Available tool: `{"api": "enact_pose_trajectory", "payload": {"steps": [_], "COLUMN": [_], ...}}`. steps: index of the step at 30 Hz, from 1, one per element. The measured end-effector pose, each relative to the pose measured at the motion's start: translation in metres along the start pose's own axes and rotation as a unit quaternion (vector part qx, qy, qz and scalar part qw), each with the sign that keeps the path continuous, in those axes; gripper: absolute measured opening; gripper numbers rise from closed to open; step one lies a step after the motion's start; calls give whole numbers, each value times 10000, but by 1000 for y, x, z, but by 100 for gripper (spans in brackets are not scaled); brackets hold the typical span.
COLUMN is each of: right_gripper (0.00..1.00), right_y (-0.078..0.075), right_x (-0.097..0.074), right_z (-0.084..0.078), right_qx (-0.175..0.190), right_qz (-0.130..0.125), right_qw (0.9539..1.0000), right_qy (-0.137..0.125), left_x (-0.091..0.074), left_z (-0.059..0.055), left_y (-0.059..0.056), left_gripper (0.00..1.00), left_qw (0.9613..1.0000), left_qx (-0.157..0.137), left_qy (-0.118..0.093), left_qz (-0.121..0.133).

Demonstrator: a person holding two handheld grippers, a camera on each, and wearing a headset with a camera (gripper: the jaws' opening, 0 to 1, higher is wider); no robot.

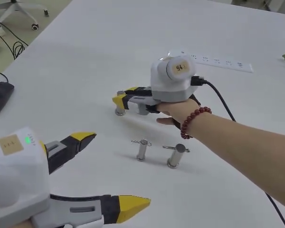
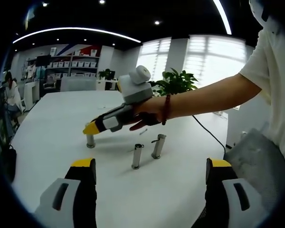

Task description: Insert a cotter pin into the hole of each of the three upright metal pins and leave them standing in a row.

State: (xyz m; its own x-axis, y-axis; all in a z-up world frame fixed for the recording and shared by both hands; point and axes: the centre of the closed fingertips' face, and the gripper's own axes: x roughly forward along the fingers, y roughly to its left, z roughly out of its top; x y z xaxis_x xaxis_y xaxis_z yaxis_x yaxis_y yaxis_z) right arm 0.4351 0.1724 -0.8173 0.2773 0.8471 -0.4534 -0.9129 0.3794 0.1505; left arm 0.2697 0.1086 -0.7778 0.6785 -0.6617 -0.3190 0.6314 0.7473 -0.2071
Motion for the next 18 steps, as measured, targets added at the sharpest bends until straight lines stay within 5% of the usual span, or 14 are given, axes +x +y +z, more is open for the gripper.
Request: {"api": "enact_pose_trajectory", "payload": {"steps": [18], "right_gripper": [14], "right_y": [-5], "right_x": [-1], "right_z": [1], "right_qx": [-311], "right_qz": [-89], "right_qw": [9995], "right_qy": [49], "left_x": [-1], "left_z": [-3], "left_y": [-1], "left_gripper": [93], "left_qw": [9999], "left_qx": [69], "left_qy": [74], "left_qz": [-31]}}
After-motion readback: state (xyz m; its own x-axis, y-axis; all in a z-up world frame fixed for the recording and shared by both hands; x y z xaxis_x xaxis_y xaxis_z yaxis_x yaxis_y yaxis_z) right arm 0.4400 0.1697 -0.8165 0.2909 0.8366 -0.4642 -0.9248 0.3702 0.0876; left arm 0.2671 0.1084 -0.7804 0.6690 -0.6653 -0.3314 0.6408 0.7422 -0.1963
